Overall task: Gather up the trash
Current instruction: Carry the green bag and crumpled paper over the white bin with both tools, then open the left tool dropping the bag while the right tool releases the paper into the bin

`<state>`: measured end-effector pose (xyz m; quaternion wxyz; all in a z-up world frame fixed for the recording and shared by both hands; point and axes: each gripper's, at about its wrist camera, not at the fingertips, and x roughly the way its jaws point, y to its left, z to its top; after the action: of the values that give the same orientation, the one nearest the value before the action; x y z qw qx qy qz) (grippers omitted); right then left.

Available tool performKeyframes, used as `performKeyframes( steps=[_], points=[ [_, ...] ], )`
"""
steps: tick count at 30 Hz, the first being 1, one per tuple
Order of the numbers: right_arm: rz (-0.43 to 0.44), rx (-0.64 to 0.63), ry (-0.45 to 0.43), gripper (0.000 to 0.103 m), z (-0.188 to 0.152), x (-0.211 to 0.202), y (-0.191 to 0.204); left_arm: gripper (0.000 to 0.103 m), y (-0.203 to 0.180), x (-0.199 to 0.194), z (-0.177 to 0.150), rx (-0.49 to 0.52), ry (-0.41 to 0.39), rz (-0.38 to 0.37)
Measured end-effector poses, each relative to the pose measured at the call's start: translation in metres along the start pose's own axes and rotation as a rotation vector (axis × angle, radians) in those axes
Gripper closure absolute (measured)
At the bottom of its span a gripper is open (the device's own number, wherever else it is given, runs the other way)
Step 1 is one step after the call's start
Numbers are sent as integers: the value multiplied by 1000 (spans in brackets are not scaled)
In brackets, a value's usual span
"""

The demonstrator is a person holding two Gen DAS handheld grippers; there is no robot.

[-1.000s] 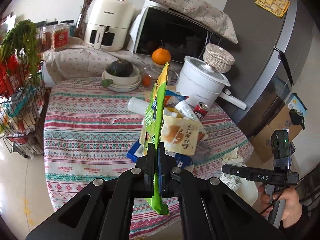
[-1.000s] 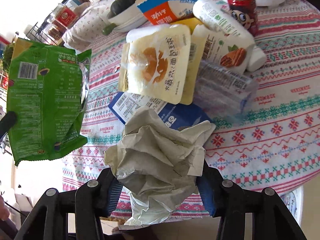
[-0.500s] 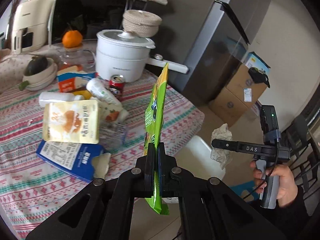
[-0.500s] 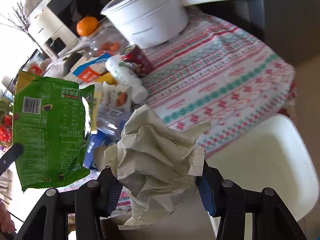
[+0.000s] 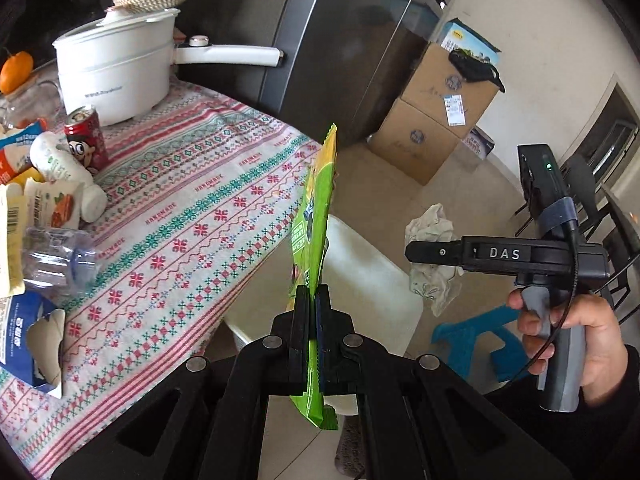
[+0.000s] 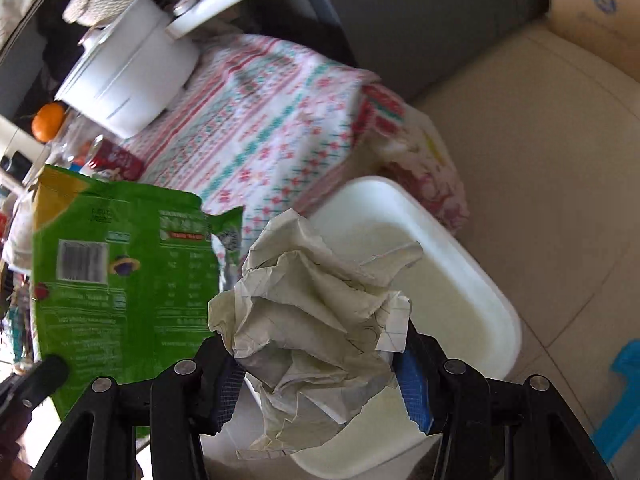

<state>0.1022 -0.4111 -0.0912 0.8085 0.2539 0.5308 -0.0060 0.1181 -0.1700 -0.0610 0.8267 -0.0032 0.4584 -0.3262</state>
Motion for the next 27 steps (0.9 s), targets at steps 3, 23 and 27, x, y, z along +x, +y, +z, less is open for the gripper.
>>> performKeyframes(
  steps=[3, 23, 27],
  points=[
    [-17, 28, 12, 45, -1, 3, -11, 101, -5, 21, -2, 16, 20, 11],
    [-53, 53, 43, 43, -2, 14, -21, 68, -8, 49, -5, 93, 41, 127],
    [-63, 50, 51, 43, -1, 18, -20, 45, -1, 24, -5, 90, -5, 161]
  ],
)
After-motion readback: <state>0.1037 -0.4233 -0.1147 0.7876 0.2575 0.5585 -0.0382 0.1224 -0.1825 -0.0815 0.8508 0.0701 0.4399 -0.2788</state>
